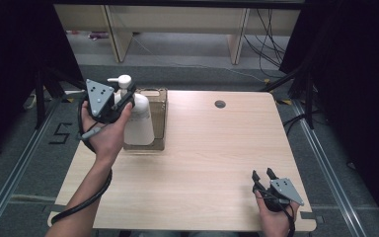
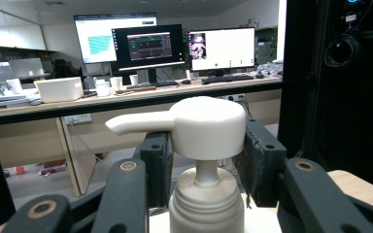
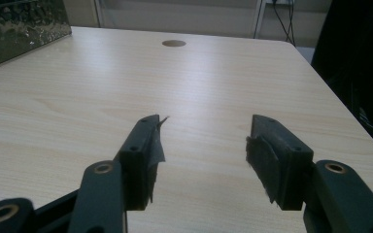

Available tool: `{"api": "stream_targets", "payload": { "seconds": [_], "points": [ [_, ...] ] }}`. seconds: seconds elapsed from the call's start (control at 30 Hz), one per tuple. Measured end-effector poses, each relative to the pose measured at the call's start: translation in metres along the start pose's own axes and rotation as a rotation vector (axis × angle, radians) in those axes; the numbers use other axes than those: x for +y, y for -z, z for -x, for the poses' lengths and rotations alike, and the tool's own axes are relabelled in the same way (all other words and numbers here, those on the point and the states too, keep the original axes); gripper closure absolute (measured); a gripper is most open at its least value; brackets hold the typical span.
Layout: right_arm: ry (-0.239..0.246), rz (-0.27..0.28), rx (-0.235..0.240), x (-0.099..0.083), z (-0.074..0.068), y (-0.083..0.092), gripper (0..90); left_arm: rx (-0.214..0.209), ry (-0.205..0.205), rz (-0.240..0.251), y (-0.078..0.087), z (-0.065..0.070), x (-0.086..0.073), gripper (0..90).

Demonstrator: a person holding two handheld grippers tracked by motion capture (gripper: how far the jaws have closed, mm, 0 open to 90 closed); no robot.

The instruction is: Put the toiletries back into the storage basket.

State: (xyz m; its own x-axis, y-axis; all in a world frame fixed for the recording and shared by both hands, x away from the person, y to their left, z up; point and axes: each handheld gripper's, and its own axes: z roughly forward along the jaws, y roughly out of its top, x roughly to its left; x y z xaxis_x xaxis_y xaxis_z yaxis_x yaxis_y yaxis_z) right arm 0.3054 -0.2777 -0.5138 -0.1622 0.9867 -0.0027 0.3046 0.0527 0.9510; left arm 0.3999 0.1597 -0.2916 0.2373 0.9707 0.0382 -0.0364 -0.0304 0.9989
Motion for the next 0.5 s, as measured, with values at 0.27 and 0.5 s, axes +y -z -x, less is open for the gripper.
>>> {"api": "stream_targets", "payload": {
  "seconds": [0.27,0.5],
  "points": [
    [0.000,-0.001,-0.004,0.000,-0.001,0.000,46.4,0.021,-0.008,-0.007,-0.007,-0.003,-0.002,59.4],
    [0.010,-0.001,0.000,0.000,-0.001,0.000,46.3,0.026,-0.003,-0.009,-0.014,-0.004,-0.004,59.4]
  ]
}}
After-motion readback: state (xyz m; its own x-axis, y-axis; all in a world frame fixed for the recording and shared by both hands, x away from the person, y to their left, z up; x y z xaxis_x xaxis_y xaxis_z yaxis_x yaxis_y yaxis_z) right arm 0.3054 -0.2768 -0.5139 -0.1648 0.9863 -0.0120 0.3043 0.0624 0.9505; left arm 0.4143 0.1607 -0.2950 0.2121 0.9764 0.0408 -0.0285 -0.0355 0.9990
